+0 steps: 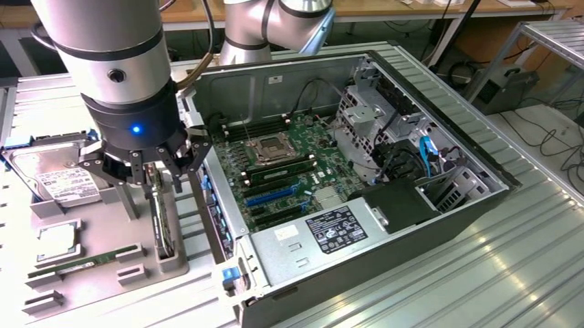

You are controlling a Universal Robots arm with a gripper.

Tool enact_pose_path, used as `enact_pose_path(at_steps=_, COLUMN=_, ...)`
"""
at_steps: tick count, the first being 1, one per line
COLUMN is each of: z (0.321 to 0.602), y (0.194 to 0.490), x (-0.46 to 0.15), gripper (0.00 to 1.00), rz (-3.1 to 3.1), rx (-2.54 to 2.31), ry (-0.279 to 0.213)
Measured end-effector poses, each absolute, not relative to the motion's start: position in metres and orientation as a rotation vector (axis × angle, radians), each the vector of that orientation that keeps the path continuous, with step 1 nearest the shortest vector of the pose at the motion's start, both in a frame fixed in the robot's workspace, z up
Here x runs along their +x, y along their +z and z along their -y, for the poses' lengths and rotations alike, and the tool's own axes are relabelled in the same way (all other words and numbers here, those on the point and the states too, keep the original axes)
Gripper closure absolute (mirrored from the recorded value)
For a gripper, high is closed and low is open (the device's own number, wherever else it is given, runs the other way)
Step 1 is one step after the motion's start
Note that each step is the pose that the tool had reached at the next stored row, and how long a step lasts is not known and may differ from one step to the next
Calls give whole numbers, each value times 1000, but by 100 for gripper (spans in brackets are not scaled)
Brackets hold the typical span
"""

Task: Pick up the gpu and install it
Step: 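Pick up the gpu and move the gpu toward the slot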

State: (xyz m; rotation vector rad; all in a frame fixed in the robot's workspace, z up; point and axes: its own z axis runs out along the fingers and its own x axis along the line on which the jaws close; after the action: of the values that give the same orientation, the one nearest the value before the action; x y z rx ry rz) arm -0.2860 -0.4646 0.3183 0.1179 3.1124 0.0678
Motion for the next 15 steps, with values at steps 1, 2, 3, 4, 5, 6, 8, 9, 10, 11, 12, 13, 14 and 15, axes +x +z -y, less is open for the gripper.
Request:
enact_pose_path(at_steps=1, z=465, y=318, x=-286, gripper=58, rz=-3112, rx=118, ry=68)
enact_pose_path(at_steps=2, z=465, y=317, x=-286, gripper=58, rz=-3112, rx=118, ry=68)
enact_pose_path(at_steps=3, z=465, y=317, x=-286, gripper=58, rz=-3112, rx=118, ry=68)
enact_pose_path(at_steps=4, z=465, y=317, x=-286, gripper=58, rz=-3112, rx=118, ry=68)
enact_pose_path(at_steps=5, z=465, y=317, x=-287, gripper=58, rz=-3112, rx=118, ry=68)
enact_pose_path(at_steps=6, z=464, y=316, x=-287, gripper=58, rz=-3112, rx=118, ry=68)
enact_pose_path(at_steps=8, z=464, y=315, x=-288, gripper=58, rz=-3112, rx=118, ry=68)
enact_pose_path(at_steps=9, z=464, y=315, x=-288, gripper=58, rz=-3112, rx=118, ry=68)
enact_pose_path(at_steps=10, z=463, y=315, x=-289, gripper=58, rz=-3112, rx=118, ry=68)
enact_pose_path(at_steps=11, z=463, y=314, x=-289, gripper=58, rz=-3112, rx=118, ry=68)
enact_pose_path(at_steps=12, z=463, y=314, x=-290, gripper=58, rz=-3112, rx=118, ry=68)
enact_pose_path(at_steps=13, z=463, y=313, x=-290, gripper=58, rz=-3113, rx=118, ry=68)
enact_pose_path(at_steps=14, z=462, y=313, x=-290, gripper=58, rz=-3112, rx=118, ry=68)
enact_pose_path(at_steps=15, z=462, y=313, x=-291, gripper=58, rz=-3112, rx=118, ry=68)
